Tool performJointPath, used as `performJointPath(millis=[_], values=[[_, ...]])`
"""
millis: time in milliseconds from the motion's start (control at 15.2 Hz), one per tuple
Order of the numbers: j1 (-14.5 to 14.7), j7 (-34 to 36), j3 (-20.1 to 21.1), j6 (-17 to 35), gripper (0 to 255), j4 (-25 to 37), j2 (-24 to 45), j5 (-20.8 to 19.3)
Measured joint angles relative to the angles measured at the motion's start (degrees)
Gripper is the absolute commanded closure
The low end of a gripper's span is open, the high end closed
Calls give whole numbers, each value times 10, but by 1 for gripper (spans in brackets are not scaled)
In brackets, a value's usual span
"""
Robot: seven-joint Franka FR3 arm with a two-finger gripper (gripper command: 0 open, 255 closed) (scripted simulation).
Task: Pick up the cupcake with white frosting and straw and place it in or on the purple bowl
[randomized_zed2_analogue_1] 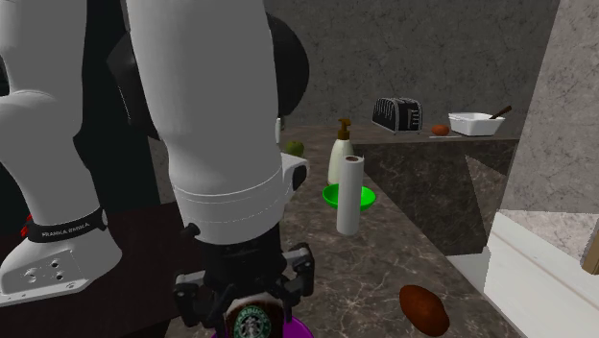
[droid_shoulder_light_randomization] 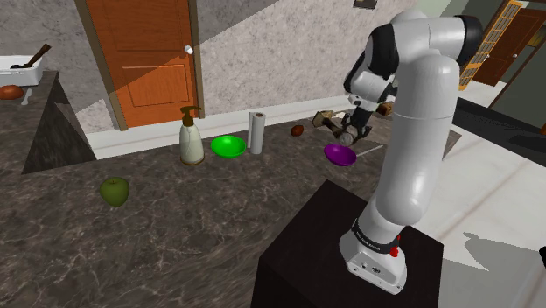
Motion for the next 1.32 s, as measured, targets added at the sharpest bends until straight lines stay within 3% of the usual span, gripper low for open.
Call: performJointPath(millis=[462,858,924,1320], values=[[-41,-44,49,28,255,-6,49,61],[-48,-50,56,32,255,-5,57,71],[-48,-50,56,32,0,-5,57,71],[-48,-51,57,32,0,-5,57,71]])
